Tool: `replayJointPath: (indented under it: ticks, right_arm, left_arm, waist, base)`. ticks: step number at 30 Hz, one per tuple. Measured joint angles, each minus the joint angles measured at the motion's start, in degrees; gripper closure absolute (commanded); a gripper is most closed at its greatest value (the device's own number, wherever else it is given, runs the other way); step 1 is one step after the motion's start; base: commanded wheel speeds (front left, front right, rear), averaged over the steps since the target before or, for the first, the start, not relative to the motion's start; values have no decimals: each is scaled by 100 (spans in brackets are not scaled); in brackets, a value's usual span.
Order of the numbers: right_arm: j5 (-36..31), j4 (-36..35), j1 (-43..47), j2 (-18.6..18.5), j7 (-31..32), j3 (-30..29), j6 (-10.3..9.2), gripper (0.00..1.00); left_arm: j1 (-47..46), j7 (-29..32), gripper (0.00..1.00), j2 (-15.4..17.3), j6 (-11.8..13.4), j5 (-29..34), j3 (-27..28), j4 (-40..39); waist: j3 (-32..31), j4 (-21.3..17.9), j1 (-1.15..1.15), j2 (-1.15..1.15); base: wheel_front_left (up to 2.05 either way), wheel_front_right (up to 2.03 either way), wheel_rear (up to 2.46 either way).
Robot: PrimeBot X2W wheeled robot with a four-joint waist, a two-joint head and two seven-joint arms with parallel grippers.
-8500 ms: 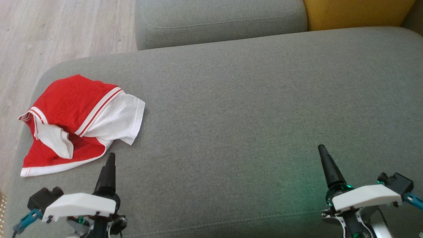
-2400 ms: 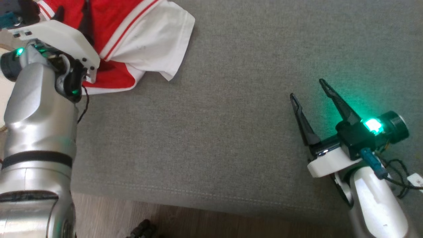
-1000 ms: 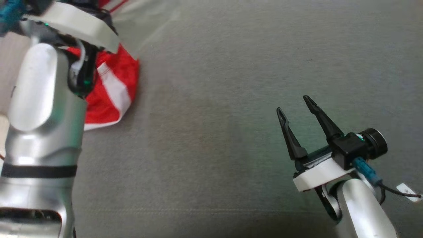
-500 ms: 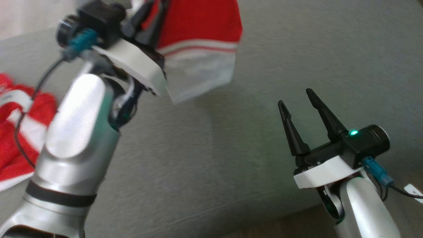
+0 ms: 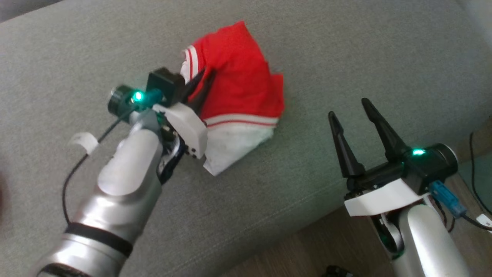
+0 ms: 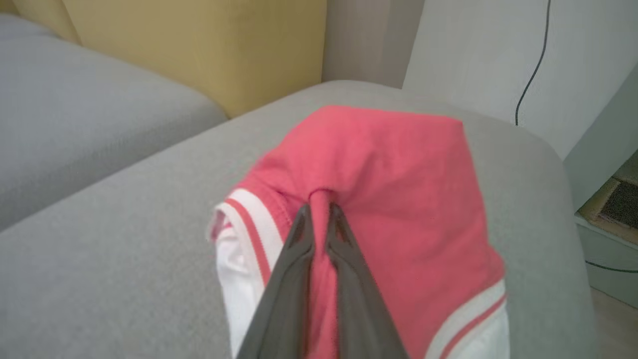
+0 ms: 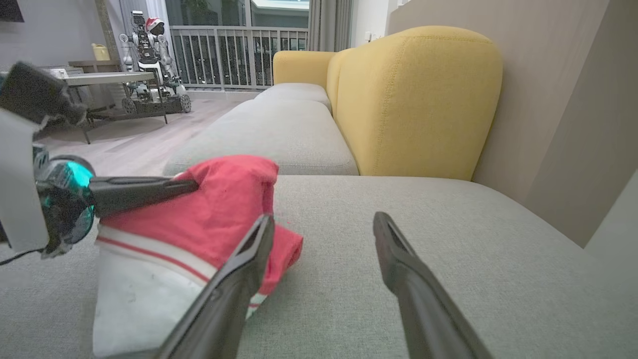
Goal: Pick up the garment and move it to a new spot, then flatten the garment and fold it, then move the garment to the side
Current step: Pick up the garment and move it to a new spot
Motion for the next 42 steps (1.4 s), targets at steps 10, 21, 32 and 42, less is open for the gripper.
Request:
replayJointPath:
  ticks: [10,21,32,42]
  right_arm:
    - [-18,51,19,8,0,14,0,0]
    - [-125,156,373,9,0,49,0,0]
    - [-185,289,709,13,0,-68,0,0]
    - [-219,144,1056,33,0,-554,0,0]
  left_arm:
    - [-57,-495,0,-413,0,-1021,-300,746]
    - [816,-527,0,-463,606,-999,516,-673]
    - [3112,-527,0,-441,1167,-98,1559,-2697]
    - [4370,-527,0,-422,1202,788,2361,-4021]
  waist:
    - [-239,500,0,0]
    - [-766,1392,0,0]
    - [-1400,2259,0,0]
    - [-1804,2592,0,0]
  base:
    - [0,0,0]
    - [0,0,0]
    - [0,0,0]
    - [0,0,0]
